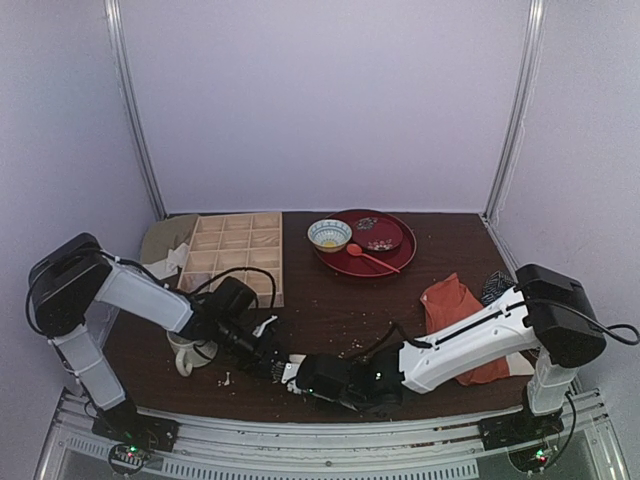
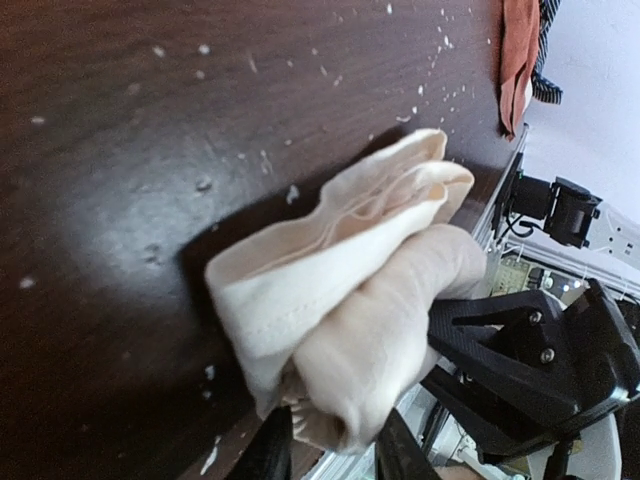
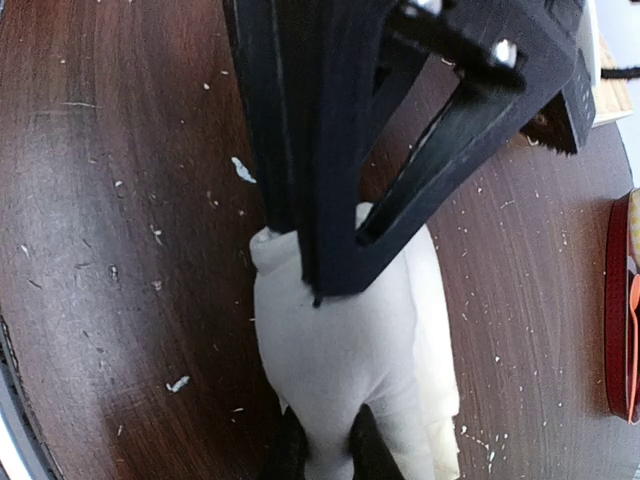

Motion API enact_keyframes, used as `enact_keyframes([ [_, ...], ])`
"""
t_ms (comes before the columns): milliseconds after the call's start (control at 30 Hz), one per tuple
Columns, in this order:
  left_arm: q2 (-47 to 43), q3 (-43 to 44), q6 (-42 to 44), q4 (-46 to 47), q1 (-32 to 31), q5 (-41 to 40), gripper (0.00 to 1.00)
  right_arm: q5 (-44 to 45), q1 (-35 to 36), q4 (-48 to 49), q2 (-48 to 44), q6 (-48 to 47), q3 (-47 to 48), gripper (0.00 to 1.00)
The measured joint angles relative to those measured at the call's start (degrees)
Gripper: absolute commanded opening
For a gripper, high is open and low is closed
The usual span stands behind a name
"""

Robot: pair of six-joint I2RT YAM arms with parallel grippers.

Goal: Roll the underwear
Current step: Roll the underwear at the center of the board.

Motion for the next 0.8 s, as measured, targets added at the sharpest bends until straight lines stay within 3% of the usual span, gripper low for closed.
enact_keyframes([
  [400,-10.73,-1.01,0.57,-9.7,5.55,-6.05,0.41,-10.78,-5.09,-3.06,-0.7,4.79,2.49,0.0],
  [800,-17.11,-3.89,-0.85,-12.13,5.57,-8.96,0.41,-32.24,-15.85,-8.26,0.55,11.78,7.91,0.0],
])
